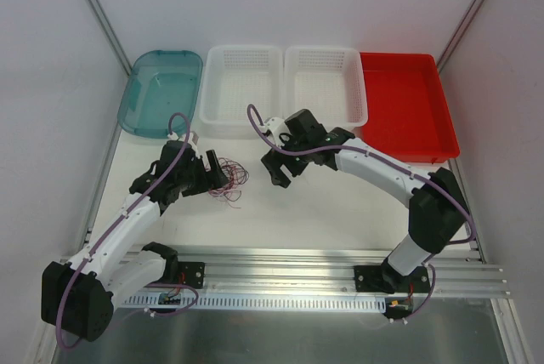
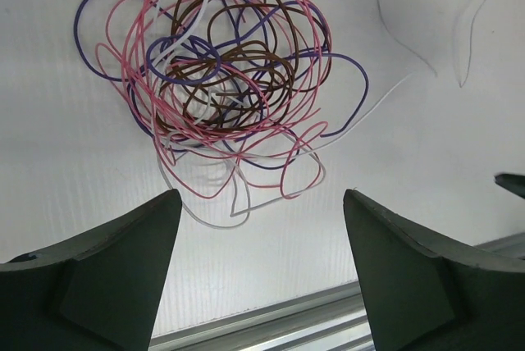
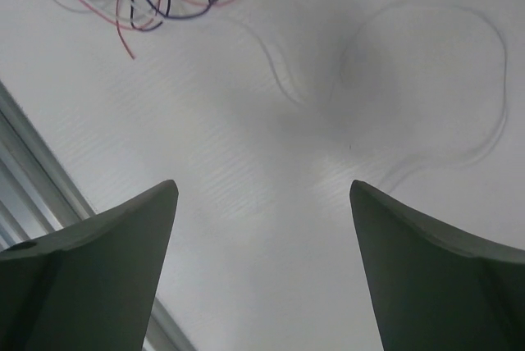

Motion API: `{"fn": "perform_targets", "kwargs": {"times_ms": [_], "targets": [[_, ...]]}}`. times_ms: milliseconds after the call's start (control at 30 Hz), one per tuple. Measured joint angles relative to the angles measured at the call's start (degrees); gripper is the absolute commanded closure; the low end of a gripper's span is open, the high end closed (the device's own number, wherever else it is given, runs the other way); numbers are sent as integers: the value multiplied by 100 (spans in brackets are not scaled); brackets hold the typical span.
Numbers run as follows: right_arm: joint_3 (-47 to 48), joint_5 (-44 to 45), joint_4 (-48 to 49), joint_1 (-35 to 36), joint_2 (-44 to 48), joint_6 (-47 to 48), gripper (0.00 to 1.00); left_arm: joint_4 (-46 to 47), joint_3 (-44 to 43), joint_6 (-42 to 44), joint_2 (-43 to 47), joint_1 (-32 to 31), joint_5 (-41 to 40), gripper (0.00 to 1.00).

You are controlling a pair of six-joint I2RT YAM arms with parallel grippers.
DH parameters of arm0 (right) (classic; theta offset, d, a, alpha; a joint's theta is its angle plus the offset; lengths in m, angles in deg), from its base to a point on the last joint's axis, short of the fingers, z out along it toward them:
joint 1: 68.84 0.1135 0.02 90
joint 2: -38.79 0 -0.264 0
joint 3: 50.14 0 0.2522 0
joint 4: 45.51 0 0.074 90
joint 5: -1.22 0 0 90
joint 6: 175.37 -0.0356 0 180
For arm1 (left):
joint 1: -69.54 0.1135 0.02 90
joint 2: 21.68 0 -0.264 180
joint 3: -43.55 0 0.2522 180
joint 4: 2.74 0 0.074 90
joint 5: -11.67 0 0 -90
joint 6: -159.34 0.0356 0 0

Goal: Untangle the cables

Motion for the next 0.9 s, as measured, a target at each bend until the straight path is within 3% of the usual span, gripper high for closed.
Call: {"fn": "perform_targets", "kwargs": {"times_ms": [233, 333, 433, 467, 533, 567, 900], "targets": [[898, -361, 387, 0, -1362, 380, 11, -109, -7, 37, -39, 0, 275, 17], [1121, -522, 496, 2, -1821, 420, 18, -129, -35, 39, -122, 0, 306, 17], [1156, -638, 560, 4, -2076, 428, 40, -131, -83, 39, -251, 0, 304, 17], [1156, -682, 553, 4, -2129, 435, 63, -133, -114, 39, -319, 0, 299, 17], [1147, -763, 546, 4, -2146, 435, 84, -129, -177, 37, -446, 0, 291, 17], [1126, -791, 575, 7, -2120, 413, 99, -133, -216, 35, -516, 0, 271, 17], [-33, -737, 654, 160, -516, 188, 99, -127, -997, -42, -1508, -22, 0, 17]]}}
